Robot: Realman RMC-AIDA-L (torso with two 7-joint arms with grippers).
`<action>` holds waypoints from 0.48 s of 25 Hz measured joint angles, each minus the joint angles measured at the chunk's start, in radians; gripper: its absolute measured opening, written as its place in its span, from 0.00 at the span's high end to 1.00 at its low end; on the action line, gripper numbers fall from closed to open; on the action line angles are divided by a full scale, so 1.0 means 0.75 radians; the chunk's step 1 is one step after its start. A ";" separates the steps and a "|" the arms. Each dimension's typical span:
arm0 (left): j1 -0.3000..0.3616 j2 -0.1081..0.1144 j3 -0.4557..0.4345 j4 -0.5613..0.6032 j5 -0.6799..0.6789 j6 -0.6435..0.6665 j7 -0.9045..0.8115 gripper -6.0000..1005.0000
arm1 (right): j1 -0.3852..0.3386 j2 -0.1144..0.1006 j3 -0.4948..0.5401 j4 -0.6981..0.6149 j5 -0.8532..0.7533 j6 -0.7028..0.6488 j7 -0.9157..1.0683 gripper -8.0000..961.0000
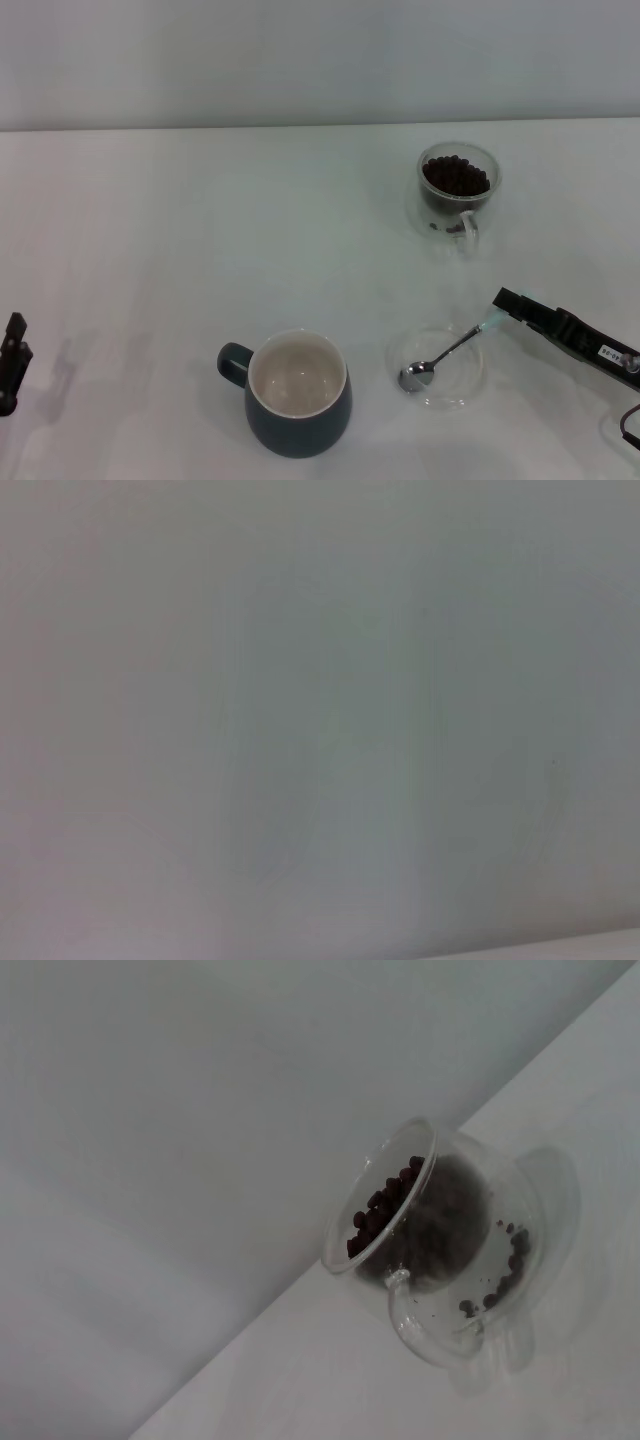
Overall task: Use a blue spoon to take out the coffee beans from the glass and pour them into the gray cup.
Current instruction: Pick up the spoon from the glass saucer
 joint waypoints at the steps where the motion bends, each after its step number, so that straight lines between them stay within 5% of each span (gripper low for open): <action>1: 0.000 0.000 0.000 0.000 0.000 0.000 0.000 0.34 | 0.000 0.000 0.000 0.000 0.000 0.000 0.000 0.39; 12: 0.005 0.000 0.000 -0.004 0.000 0.002 0.000 0.35 | -0.001 0.000 0.012 0.008 0.018 -0.067 -0.005 0.81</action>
